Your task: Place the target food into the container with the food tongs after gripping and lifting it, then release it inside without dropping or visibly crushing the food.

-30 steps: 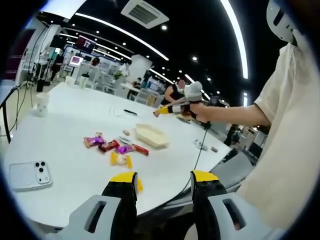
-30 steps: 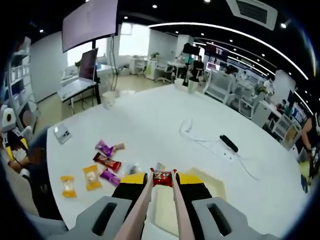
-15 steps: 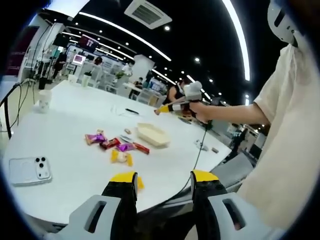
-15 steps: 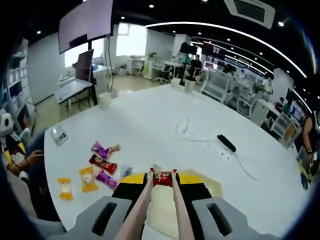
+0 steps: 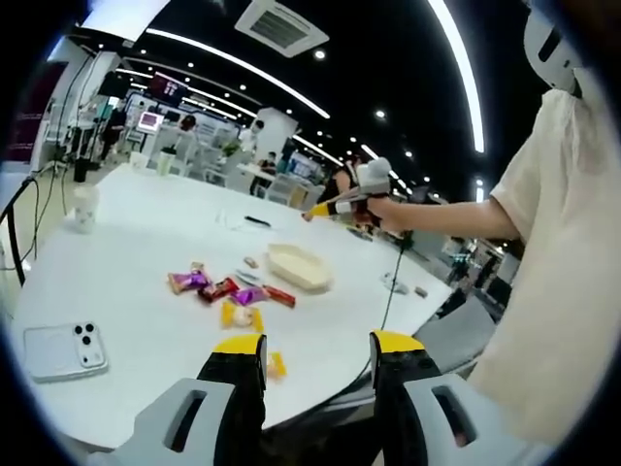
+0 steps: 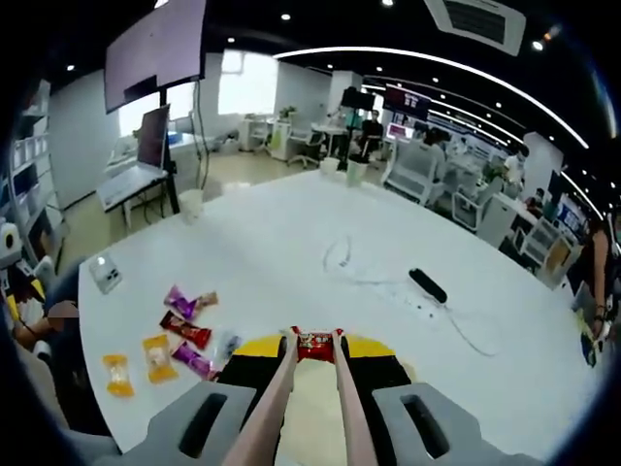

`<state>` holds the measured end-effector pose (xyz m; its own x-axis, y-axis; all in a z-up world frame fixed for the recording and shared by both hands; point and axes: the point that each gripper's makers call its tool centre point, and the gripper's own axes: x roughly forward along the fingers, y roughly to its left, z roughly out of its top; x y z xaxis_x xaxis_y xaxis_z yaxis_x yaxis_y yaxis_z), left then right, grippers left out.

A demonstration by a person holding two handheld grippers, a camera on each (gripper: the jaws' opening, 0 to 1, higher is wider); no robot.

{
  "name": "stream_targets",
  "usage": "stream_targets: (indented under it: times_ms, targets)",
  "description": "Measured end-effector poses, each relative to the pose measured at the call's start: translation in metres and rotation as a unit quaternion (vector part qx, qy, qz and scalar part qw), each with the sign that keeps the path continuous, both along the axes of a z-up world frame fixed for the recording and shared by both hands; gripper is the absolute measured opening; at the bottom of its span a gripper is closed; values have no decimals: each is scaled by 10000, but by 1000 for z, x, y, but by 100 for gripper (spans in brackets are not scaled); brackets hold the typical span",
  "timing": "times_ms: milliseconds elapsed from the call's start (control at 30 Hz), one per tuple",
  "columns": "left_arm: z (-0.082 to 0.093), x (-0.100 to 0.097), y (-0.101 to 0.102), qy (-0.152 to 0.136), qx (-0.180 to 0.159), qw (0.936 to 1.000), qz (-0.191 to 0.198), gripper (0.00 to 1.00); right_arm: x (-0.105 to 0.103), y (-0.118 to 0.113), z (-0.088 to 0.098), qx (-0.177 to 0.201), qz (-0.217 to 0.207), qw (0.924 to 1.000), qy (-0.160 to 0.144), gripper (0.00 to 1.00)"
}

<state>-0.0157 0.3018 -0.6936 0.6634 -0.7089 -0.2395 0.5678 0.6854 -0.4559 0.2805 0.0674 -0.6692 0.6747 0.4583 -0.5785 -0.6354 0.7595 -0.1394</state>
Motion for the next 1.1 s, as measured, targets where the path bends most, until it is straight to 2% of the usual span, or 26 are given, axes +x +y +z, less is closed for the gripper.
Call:
stream_targets:
  times_ms: [333,733,900,1033,1100]
  targets:
    - [-6,-9,-6,70,-64,10000,-4,42,3,-9,1,-28,-93,10000,-8,21]
    - [-2,-12,5,-19,-66,9998,194,42,10,-9,7,-138,-125,9998,-102,21]
    - [3,-15,10,-138,-146,9993,328,42,12,-17,10,-31,-374,9993,-93,21]
    - [-2,-20,7,-58,-293,9989,368,42,8,-24,8,-116,-416,9990,-83,21]
    - [-4,-23,4,-16,-244,9992,301,42,7,-28,6,-125,-447,9989,-77,21]
